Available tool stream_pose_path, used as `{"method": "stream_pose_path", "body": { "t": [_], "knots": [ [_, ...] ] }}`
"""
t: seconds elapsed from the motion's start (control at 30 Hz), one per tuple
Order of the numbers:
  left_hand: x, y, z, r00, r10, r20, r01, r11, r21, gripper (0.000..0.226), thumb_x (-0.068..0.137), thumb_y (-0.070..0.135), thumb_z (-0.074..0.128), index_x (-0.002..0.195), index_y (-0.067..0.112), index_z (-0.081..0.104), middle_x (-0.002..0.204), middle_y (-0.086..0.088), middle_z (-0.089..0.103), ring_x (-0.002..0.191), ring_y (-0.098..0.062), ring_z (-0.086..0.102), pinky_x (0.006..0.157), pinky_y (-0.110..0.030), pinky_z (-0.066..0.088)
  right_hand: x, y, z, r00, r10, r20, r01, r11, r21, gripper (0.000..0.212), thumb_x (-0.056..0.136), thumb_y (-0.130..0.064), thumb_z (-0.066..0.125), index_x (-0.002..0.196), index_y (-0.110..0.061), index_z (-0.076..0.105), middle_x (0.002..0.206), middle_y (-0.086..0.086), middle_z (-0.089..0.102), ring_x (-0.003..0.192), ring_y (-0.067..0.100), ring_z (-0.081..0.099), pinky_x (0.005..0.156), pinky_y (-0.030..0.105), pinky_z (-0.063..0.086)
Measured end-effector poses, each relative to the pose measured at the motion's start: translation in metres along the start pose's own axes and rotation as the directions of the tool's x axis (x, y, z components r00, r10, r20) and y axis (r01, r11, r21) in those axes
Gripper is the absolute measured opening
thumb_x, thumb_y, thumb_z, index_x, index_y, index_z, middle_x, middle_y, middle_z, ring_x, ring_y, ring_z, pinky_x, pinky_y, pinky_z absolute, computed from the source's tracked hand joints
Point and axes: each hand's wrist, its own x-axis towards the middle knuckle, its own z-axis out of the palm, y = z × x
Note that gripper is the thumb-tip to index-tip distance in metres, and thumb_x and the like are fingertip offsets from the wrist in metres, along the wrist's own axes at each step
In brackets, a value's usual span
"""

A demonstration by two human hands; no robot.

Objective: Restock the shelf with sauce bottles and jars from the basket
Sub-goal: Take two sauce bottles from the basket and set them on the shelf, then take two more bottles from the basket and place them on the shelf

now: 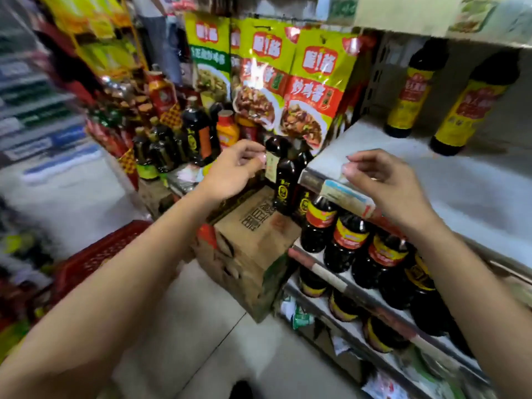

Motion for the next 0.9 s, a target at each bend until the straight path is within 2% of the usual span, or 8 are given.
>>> {"method": "stream_pose_path", "body": {
  "t": [0.17,0.27,0.33,0.43,0.57,0.63,0.73,0.9],
  "knots": [
    [-0.095,-0.059,-0.083,0.966,-0.153,-0.207,0.161,0.987,0.025,0.021,0.089,0.005,0.052,0.110,-0.001,0.051,0.088,-0.003,0.056,0.068,0.005,0.058,0.071,-0.017,0.046,-0.010,0.008,0.106,0.921,0.023,0.389,-0.046,0.998,0.051,0.016,0.079,-0.015,0.068,0.094,-0.018,0.062,0.079,-0.009,0.063,0.069,-0.012,0.059,0.070,0.004,0.044],
    [-0.153,-0.095,-0.140,0.895,-0.275,-0.352,0.304,0.952,0.030,0.027,0.089,0.008,0.053,0.115,-0.001,0.050,0.097,-0.009,0.060,0.081,-0.009,0.060,0.079,-0.029,0.049,-0.013,0.012,0.182,0.794,0.045,0.606,-0.078,0.997,0.028,0.020,0.078,-0.014,0.068,0.097,-0.013,0.062,0.076,-0.008,0.060,0.064,-0.014,0.057,0.066,0.002,0.042],
    [-0.185,-0.114,-0.173,0.834,-0.331,-0.442,0.368,0.930,-0.003,0.023,0.090,0.009,0.053,0.112,0.005,0.052,0.096,-0.009,0.061,0.078,-0.009,0.061,0.075,-0.028,0.049,-0.014,0.010,0.225,0.721,0.047,0.691,-0.080,0.997,0.016,0.017,0.079,-0.016,0.068,0.095,-0.017,0.060,0.076,-0.009,0.059,0.065,-0.011,0.057,0.065,0.001,0.042],
    [-0.226,-0.136,-0.219,0.724,-0.390,-0.569,0.422,0.903,-0.082,0.013,0.089,0.007,0.053,0.101,0.013,0.052,0.083,0.000,0.060,0.066,-0.004,0.061,0.065,-0.021,0.048,-0.016,0.008,0.285,0.654,0.048,0.755,-0.095,0.995,0.019,0.015,0.081,-0.016,0.067,0.092,-0.021,0.059,0.080,-0.006,0.059,0.071,-0.001,0.056,0.064,0.001,0.041],
    [-0.266,-0.165,-0.269,0.628,-0.389,-0.674,0.493,0.869,-0.042,0.012,0.089,0.010,0.053,0.101,0.012,0.053,0.077,0.005,0.060,0.058,0.010,0.060,0.054,-0.006,0.044,-0.018,0.009,0.356,0.574,0.088,0.814,-0.137,0.991,-0.011,0.018,0.083,-0.016,0.064,0.100,-0.013,0.058,0.084,0.003,0.061,0.072,0.007,0.056,0.062,0.007,0.044],
    [-0.277,-0.180,-0.288,0.585,-0.418,-0.695,0.521,0.850,-0.073,0.010,0.090,0.013,0.054,0.100,0.015,0.054,0.076,0.005,0.060,0.061,0.008,0.062,0.060,-0.013,0.049,-0.018,0.013,0.385,0.547,0.123,0.828,-0.161,0.986,-0.040,0.022,0.083,-0.019,0.064,0.103,-0.011,0.059,0.085,0.002,0.062,0.074,0.008,0.057,0.066,0.016,0.044],
    [-0.278,-0.205,-0.312,0.562,-0.480,-0.674,0.560,0.820,-0.118,0.012,0.091,0.019,0.054,0.102,0.016,0.054,0.083,0.003,0.060,0.077,-0.005,0.062,0.074,-0.029,0.048,-0.011,0.024,0.418,0.526,0.165,0.835,-0.188,0.979,-0.075,0.011,0.083,-0.026,0.064,0.093,-0.024,0.061,0.091,0.004,0.064,0.087,0.016,0.061,0.078,0.030,0.044],
    [-0.239,-0.253,-0.342,0.570,-0.540,-0.619,0.565,0.805,-0.182,0.013,0.091,0.017,0.052,0.104,0.014,0.052,0.082,0.006,0.059,0.076,-0.004,0.061,0.064,-0.021,0.045,0.028,0.052,0.467,0.525,0.237,0.817,-0.210,0.967,-0.145,0.009,0.085,-0.022,0.062,0.093,-0.020,0.060,0.106,0.016,0.065,0.101,0.025,0.062,0.082,0.031,0.044]
  ]
}}
